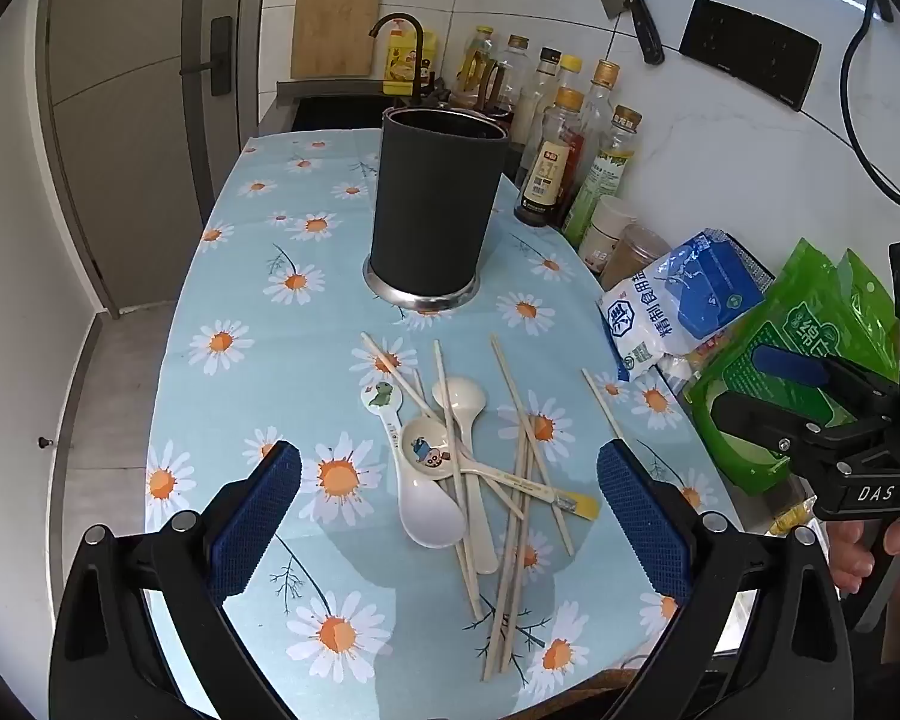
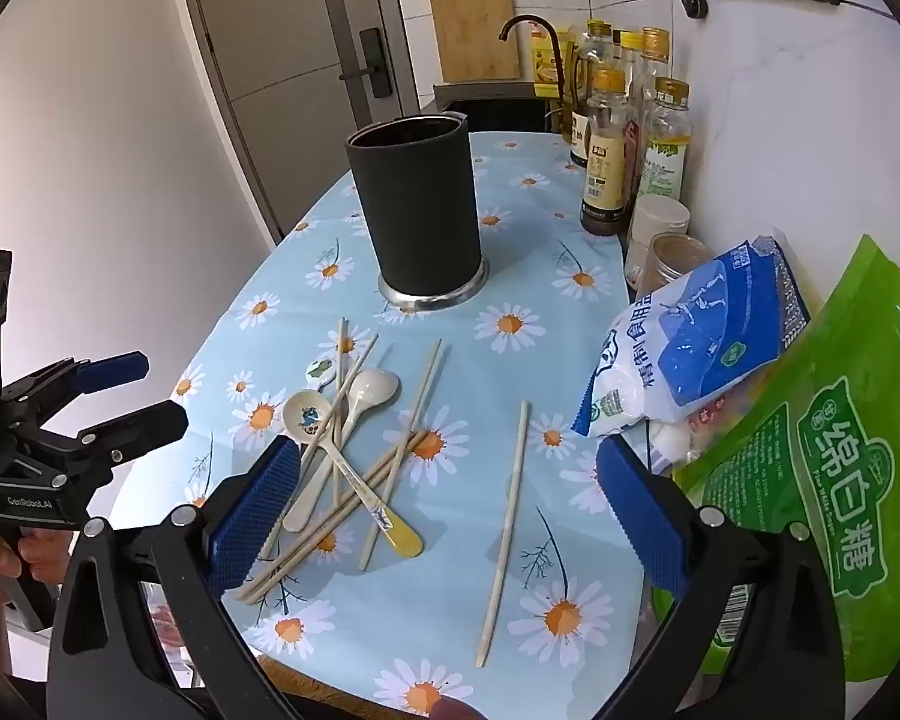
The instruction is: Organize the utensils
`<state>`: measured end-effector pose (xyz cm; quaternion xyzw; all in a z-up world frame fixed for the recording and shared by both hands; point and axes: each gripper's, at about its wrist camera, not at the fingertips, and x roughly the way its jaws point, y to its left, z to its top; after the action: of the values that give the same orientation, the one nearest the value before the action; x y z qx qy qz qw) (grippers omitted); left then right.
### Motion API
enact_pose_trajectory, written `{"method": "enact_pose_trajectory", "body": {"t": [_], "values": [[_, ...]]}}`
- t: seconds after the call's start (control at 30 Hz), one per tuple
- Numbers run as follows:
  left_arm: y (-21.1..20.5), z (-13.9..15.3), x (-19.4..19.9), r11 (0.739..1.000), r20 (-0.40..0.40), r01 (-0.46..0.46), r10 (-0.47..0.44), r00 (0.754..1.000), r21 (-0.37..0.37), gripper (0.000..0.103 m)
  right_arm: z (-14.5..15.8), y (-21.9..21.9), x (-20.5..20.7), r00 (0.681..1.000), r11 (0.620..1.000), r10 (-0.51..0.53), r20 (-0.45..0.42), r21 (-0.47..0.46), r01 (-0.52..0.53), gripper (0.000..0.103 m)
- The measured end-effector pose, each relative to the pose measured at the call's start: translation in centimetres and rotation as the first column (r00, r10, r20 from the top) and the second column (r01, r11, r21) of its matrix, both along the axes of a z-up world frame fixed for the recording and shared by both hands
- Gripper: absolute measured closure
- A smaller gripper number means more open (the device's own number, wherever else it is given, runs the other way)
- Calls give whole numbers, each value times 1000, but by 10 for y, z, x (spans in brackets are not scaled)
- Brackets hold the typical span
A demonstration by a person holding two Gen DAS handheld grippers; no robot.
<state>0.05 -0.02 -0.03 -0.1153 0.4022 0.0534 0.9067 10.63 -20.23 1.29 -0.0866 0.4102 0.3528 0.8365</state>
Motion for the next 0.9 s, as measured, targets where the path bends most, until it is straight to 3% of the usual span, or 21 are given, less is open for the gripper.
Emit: {"method": "enact_pose_trajectory", "body": {"t": [0.9], "values": [[3, 1, 1, 1000, 8, -4, 4, 1000, -2, 7, -2, 2, -1, 1000, 1000, 11, -12, -2, -11, 5]]}}
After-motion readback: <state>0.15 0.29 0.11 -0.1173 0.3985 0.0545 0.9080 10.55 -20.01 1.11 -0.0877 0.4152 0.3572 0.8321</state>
